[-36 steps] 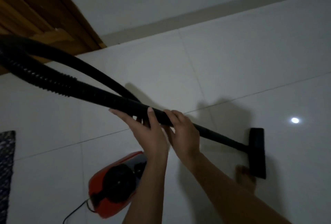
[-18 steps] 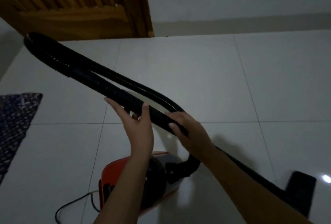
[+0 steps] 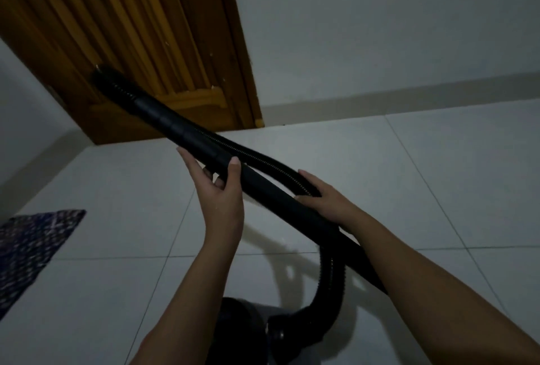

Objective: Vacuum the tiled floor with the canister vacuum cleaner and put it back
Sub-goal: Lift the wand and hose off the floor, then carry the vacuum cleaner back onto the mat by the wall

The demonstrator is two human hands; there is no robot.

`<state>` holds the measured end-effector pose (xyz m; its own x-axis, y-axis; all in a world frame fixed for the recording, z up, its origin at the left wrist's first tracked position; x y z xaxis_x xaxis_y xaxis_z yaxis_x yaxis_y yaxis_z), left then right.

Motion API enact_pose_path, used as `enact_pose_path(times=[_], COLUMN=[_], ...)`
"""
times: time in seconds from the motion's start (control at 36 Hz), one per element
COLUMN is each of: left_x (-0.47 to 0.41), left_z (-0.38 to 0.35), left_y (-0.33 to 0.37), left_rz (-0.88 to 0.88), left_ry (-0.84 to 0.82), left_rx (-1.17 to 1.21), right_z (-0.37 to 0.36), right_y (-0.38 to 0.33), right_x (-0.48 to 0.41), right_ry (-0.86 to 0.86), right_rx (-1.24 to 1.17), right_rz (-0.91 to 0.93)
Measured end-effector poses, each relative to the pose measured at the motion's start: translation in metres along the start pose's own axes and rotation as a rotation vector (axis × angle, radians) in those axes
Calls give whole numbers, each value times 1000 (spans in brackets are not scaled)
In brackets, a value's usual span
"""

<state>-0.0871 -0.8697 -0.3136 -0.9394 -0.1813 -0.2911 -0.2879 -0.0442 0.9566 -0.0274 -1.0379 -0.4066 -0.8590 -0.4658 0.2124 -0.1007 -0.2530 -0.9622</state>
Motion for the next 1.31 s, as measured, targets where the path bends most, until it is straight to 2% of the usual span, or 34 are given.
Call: enact_pose_path(times=[0.17,0.44,0.56,0.75,0.97,1.31], left_x=[-1,-13,-10,-5,-3,-7], left_z=[-22,-63,-81,-95,-99,-95], left_y=[22,41,42,47,57,54], left_rz=[14,50,45,12,58,88], left_ry=[-51,-286,-342,-387,-402,-331], left_rx=[98,138,161,191,200,224], right_z=[40,81,68,45,27,22], right_y=[-7,-31,-57,-72,-72,-70], right_x=[42,97,106,116,114,99], right_ry=[279,600,589,510,753,727], right_rx=[-22,146,209,458,659,780], right_rz=[139,373,345,97,41,24])
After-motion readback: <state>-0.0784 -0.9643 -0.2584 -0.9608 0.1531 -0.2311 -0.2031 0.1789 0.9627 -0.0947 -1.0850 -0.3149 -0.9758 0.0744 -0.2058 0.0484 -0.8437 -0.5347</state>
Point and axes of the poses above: each hand's wrist, its own x-axis away from the middle knuckle, its own z-axis out of the back of the hand, y = z × x, the point moved 1 cm from there along -x, towards the middle knuckle, and after that the axes turned 13 degrees about -y, right-handed, at the moved point
